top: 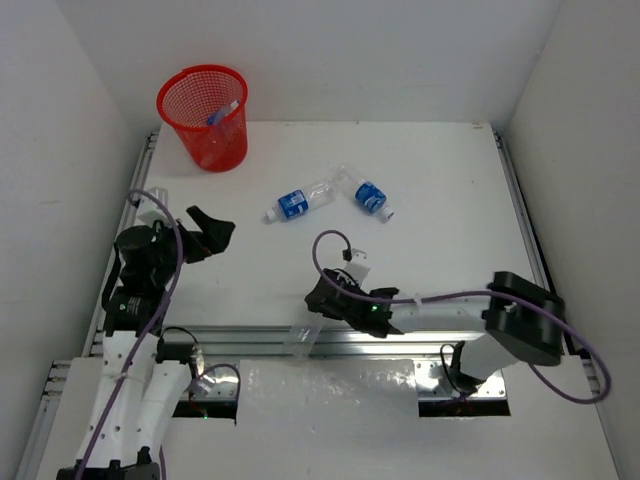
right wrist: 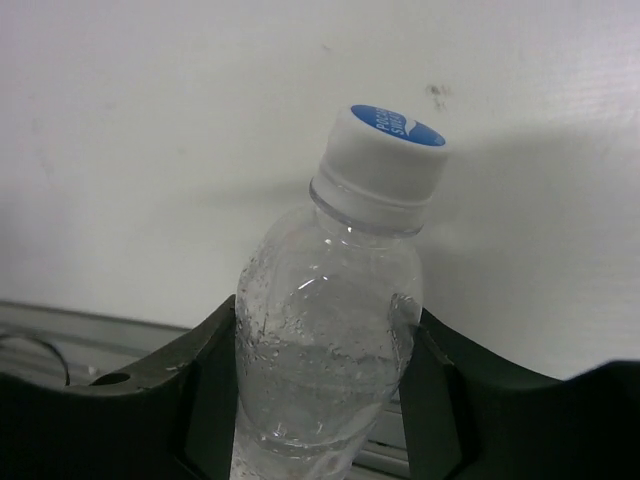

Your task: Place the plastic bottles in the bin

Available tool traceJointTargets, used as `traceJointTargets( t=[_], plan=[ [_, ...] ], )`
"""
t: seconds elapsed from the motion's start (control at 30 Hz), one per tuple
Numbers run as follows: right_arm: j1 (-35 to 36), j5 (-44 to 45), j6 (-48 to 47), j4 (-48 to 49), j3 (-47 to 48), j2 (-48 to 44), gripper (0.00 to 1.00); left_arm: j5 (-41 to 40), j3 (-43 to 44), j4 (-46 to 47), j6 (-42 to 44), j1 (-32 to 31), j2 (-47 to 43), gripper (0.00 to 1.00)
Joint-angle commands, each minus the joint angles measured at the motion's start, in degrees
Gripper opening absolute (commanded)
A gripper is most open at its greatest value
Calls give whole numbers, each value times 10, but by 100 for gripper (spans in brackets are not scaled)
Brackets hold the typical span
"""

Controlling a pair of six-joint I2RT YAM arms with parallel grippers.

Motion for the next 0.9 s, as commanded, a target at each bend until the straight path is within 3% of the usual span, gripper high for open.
traceJointTargets(
  t=[0.0, 0.03, 0.07, 0.1, 0.2, 0.3, 0.4, 0.7, 0.77, 0.87],
  plan=[
    [-7, 41, -225, 129, -31, -128, 34, 228, -33, 98, -33, -1, 27, 100],
    [-27, 11, -359, 228, -85, -157, 34, 304, -56, 122, -47, -9, 33, 100],
    [-43, -37, -414, 284, -113, -187, 33, 333, -66, 176, -79, -17, 41, 100],
    [-64, -174, -463, 365, -144, -249, 33, 358, -77, 207, -96, -31, 44, 100],
    [-141, -352, -562, 366, -203, -358, 34, 365, -93, 304, -133, -142, 52, 100],
    [-157, -420, -632, 302, -183, -415, 33, 330, -93, 405, -154, -273, 82, 100],
    [-157, -478, -645, 277, -162, -435, 33, 288, -79, 429, -150, -340, 115, 100],
    [-157, -561, -671, 212, -113, -455, 33, 249, -10, 482, -120, -460, 249, 98],
    [-157, -582, -674, 198, -96, -446, 33, 253, -3, 492, -117, -474, 267, 87],
    [-157, -568, -682, 183, -89, -446, 34, 252, 17, 492, -116, -482, 282, 24]
  ],
)
